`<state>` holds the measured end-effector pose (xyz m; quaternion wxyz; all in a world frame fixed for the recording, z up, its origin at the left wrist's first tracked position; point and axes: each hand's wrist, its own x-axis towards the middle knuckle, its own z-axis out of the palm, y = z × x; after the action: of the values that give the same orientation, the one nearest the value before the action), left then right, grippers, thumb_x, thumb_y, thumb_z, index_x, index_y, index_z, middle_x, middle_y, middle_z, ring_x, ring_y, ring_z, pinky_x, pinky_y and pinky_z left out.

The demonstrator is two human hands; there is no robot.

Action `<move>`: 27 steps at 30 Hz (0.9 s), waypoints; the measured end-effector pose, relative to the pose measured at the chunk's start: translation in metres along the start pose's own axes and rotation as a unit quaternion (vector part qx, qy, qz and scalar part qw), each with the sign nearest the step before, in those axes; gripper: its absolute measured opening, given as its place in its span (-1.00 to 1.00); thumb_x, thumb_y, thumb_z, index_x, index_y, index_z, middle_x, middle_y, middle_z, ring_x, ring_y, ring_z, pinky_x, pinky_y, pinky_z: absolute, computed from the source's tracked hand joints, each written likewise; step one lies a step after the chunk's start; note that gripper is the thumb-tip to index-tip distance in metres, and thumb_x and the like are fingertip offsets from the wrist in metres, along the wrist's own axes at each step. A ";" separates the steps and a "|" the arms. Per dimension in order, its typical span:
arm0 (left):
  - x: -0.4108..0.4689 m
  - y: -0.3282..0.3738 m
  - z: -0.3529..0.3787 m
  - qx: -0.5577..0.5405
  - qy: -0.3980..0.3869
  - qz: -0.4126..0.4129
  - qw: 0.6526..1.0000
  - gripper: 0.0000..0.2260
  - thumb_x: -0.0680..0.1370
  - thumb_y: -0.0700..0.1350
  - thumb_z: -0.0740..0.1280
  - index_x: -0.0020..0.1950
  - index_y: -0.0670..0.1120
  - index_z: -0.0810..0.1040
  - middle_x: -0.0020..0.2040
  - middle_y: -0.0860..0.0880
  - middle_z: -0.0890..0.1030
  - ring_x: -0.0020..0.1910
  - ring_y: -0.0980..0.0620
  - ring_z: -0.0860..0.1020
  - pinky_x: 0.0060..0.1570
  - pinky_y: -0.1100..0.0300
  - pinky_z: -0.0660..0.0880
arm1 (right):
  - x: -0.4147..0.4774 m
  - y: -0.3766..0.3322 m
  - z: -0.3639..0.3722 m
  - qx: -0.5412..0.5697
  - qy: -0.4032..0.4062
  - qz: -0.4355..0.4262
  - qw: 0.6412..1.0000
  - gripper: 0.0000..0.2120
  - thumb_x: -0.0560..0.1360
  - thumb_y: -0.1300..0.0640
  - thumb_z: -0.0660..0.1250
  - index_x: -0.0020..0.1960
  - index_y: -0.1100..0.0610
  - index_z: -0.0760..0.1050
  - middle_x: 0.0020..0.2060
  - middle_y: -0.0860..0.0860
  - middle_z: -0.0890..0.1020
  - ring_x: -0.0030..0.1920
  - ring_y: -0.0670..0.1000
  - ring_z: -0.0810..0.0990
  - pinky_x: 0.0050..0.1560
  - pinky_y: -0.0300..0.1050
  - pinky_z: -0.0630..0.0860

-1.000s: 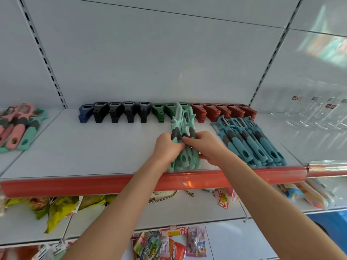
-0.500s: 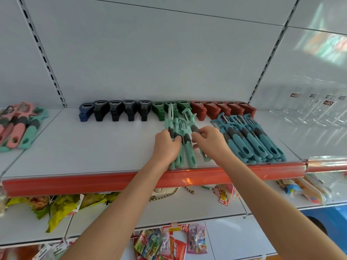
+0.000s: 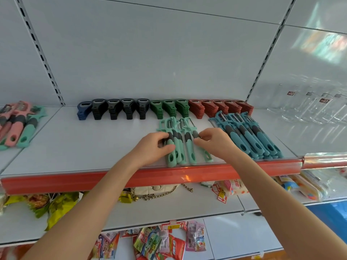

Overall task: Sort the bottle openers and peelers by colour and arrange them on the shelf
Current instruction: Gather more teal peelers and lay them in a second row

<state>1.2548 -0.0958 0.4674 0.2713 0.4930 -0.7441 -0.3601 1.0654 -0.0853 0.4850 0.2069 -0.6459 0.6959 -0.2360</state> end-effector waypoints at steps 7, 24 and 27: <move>0.003 0.007 0.011 0.060 0.020 0.034 0.997 -0.58 0.55 -0.07 0.28 0.38 -0.17 0.36 0.33 -0.10 0.45 0.29 0.00 0.42 0.21 0.22 0.32 | 0.003 0.006 -0.001 0.040 -0.030 -0.028 0.998 -0.69 0.48 0.09 0.34 0.17 0.22 0.53 0.07 0.07 0.61 -0.04 0.09 0.60 -0.01 -0.01 0.56; 0.004 -0.003 0.013 0.166 0.014 0.071 0.983 -0.65 0.62 -0.09 0.12 0.42 -0.02 0.31 0.49 -0.10 0.18 0.46 0.01 0.17 0.34 0.25 0.11 | 0.003 0.012 0.004 0.019 -0.044 -0.079 0.996 -0.67 0.51 0.05 0.31 0.25 0.09 0.48 0.18 -0.03 0.55 -0.04 -0.09 0.50 -0.03 -0.22 0.35; 0.002 -0.003 0.015 0.167 -0.008 0.071 0.983 -0.65 0.63 -0.06 0.07 0.42 0.05 0.31 0.51 -0.07 0.12 0.47 0.03 0.15 0.35 0.25 0.12 | 0.004 0.012 0.004 0.005 -0.045 -0.086 0.995 -0.67 0.51 0.07 0.30 0.26 0.10 0.48 0.22 -0.01 0.52 -0.01 -0.08 0.50 -0.02 -0.23 0.34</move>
<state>1.2439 -0.0946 0.4559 0.2039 0.4742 -0.8290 -0.2149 1.0575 -0.0889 0.4743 0.2205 -0.7125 0.6262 -0.2271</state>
